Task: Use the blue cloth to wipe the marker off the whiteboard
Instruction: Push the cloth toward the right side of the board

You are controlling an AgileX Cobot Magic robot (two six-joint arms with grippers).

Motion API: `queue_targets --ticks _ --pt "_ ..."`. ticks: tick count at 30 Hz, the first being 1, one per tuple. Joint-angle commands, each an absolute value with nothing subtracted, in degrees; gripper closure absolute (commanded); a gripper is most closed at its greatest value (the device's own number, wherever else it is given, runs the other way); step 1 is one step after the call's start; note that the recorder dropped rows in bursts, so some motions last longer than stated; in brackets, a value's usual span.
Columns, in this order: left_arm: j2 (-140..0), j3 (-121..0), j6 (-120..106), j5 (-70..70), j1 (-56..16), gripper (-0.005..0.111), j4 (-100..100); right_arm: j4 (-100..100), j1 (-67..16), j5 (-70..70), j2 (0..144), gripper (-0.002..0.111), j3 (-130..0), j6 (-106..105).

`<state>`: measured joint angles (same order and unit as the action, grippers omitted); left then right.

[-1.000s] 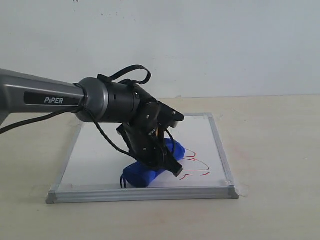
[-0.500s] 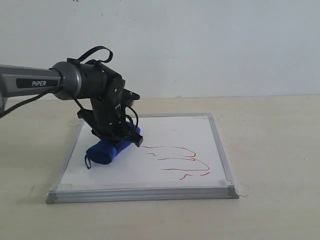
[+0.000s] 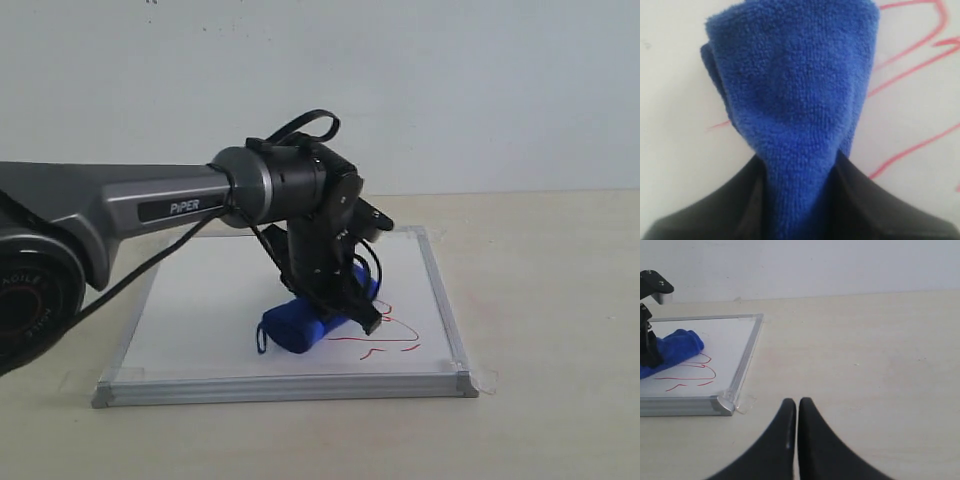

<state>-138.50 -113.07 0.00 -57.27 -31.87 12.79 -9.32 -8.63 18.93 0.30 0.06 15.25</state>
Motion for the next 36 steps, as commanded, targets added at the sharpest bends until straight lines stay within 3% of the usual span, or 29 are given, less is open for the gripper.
queue_targets --ticks 1,5,16,19,27,30,36 --pt "-139.37 -112.91 -0.92 -58.18 -35.45 0.103 7.9 -9.29 -8.53 18.46 0.0 0.107 0.0 15.04" --pt "-139.37 -112.91 2.0 -56.78 -34.35 0.103 12.01 -9.29 -8.53 18.46 0.0 0.107 0.0 15.04" --pt "-139.37 -112.91 10.29 -62.8 -18.97 0.103 17.83 -9.29 -8.53 18.57 0.0 0.107 0.0 15.04" --pt "-139.37 -112.91 7.7 -60.45 -21.21 0.103 10.89 -9.29 -8.53 18.57 0.0 0.107 0.0 15.04" --pt "-139.37 -112.99 0.0 -51.35 -38.11 0.103 4.72 -9.29 -8.53 18.57 0.0 0.107 0.0 15.04" --pt "-139.37 -113.34 4.19 -52.66 -36.93 0.103 11.74 -9.29 -8.53 18.57 0.0 0.107 0.0 15.04" --pt "-141.31 -113.34 9.51 -60.28 -27.34 0.103 18.45 -9.29 -8.53 18.57 0.0 0.107 0.0 15.04"
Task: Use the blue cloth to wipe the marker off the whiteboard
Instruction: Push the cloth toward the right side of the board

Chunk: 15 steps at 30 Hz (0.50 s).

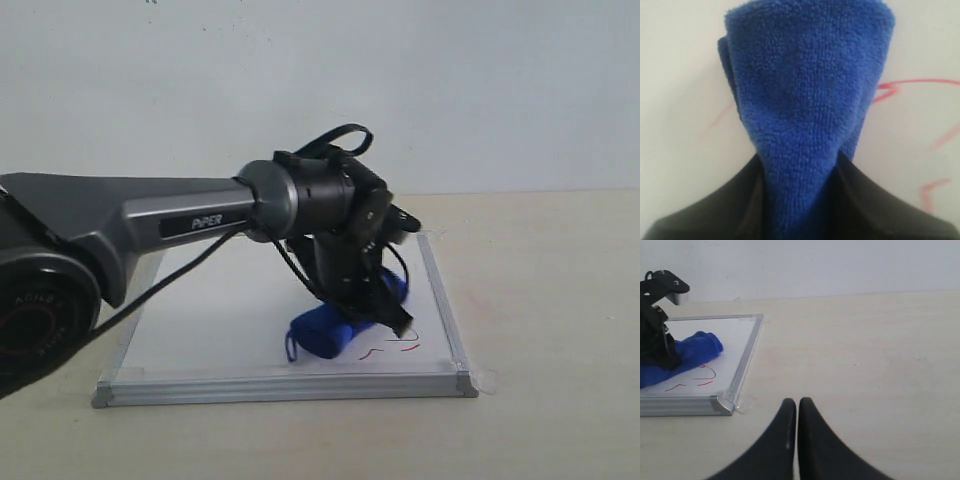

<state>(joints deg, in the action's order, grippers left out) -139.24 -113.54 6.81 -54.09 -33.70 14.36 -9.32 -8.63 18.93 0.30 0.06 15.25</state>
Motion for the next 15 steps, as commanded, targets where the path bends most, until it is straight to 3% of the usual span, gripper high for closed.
queue_targets --ticks 1,7,15 --pt "-141.92 -113.34 9.97 -61.19 -25.99 0.103 18.77 -9.29 -8.53 18.57 0.0 0.107 0.0 15.04" --pt "-143.24 -113.34 10.32 -60.63 -23.45 0.103 19.27 -9.29 -8.53 18.57 0.0 0.107 0.0 15.04" --pt "-143.29 -119.55 4.86 -60.12 -31.16 0.103 13.74 -9.29 -8.53 18.57 0.0 0.107 0.0 15.04"
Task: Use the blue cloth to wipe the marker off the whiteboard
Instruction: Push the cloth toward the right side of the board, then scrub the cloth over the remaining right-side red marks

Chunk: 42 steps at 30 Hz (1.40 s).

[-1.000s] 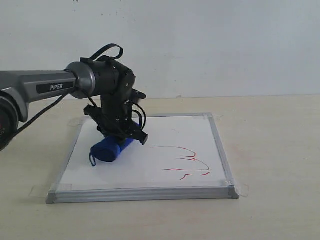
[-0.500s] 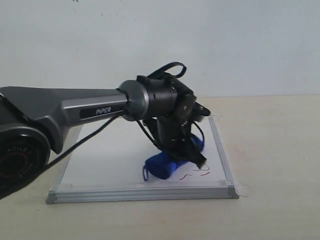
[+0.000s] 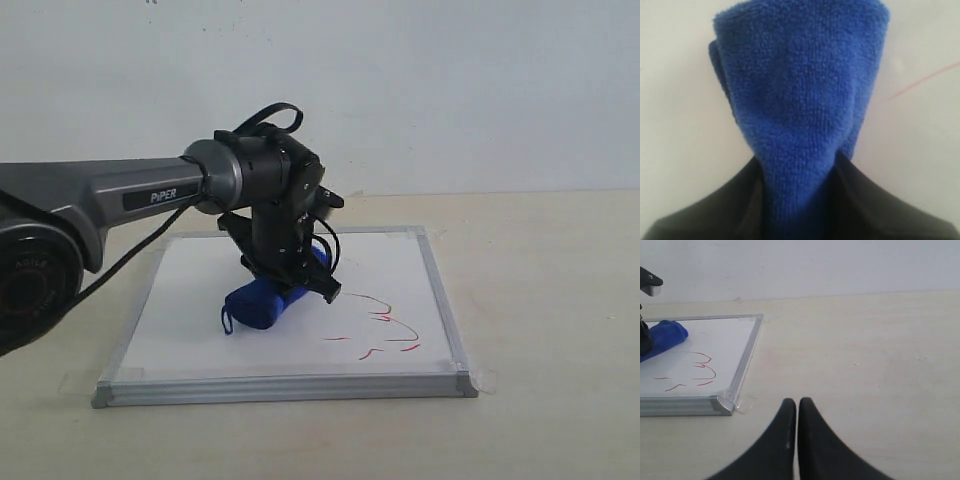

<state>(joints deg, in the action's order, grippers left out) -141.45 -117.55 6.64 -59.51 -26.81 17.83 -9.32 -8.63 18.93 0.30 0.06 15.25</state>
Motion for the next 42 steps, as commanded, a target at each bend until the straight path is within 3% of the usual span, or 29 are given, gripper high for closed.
queue_targets --ticks 1,11,20,26,32,42 --pt "-143.29 -120.6 4.86 -60.61 -32.47 0.103 13.74 -9.29 -8.53 18.57 0.0 0.107 0.0 15.04" --pt "-143.43 -123.07 2.29 -65.48 -40.03 0.103 12.65 -9.29 -8.53 18.57 0.0 0.107 0.0 15.04" --pt "-147.51 -123.92 12.13 -69.96 -33.62 0.103 34.58 -9.29 -8.53 18.57 0.0 0.107 0.0 15.04" --pt "-147.65 -126.06 12.01 -69.96 -30.56 0.103 30.68 -9.29 -8.53 18.57 0.0 0.107 0.0 15.04" --pt "-147.69 -127.56 4.57 -69.93 -34.72 0.103 17.16 -9.29 -8.53 18.57 0.0 0.107 0.0 15.04" --pt "-147.8 -129.67 -0.36 -63.91 -41.56 0.103 10.79 -9.29 -8.53 18.57 0.0 0.107 0.0 15.04"
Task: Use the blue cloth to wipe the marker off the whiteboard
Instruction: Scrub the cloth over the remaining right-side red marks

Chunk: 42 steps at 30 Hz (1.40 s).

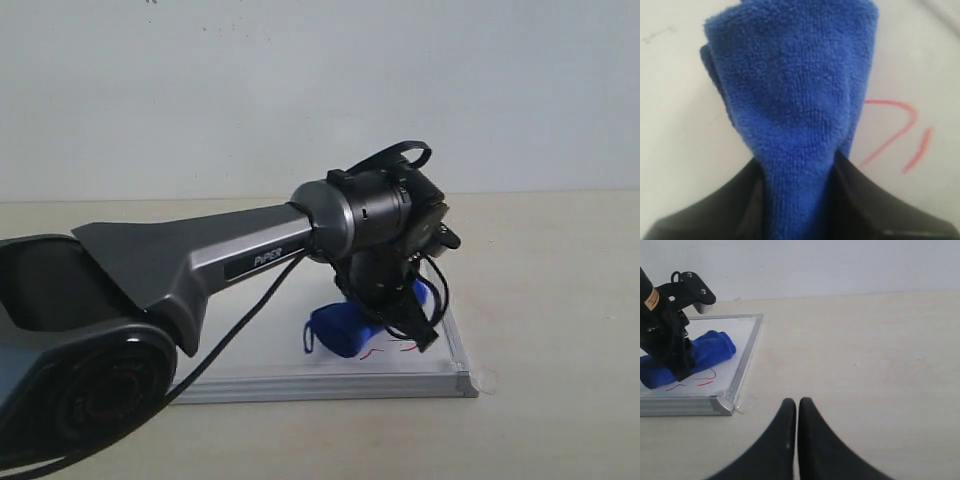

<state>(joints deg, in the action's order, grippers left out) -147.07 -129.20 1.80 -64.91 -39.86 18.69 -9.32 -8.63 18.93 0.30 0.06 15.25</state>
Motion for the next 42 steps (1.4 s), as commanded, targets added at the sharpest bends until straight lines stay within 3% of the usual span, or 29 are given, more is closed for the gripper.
queue_targets --ticks 1,16,21,25,30,35,42 --pt "-147.8 -129.73 -0.49 -64.18 -41.56 0.103 10.5 -9.29 -8.53 18.57 0.0 0.107 0.0 15.04" --pt "-149.36 -129.99 5.79 -69.96 -27.14 0.103 17.33 -9.29 -8.53 18.57 0.0 0.107 0.0 15.04" --pt "-149.36 -129.99 -4.31 -67.06 -32.05 0.103 1.22 -9.29 -8.53 18.57 0.0 0.107 0.0 15.04" --pt "-149.36 -129.99 -5.88 -62.7 -35.88 0.103 2.61 -9.29 -8.53 18.57 0.0 0.107 0.0 15.04" --pt "-149.36 -130.32 4.43 -62.96 -30.5 0.103 12.82 -9.29 -8.53 18.57 0.0 0.107 0.0 15.04" --pt "-149.36 -130.32 2.43 -65.49 -27.26 0.103 5.3 -9.29 -8.53 18.57 0.0 0.107 0.0 15.04" --pt "-149.36 -131.44 -2.49 -64.19 -36.13 0.103 3.82 -9.29 -8.53 18.57 0.0 0.107 0.0 15.04"
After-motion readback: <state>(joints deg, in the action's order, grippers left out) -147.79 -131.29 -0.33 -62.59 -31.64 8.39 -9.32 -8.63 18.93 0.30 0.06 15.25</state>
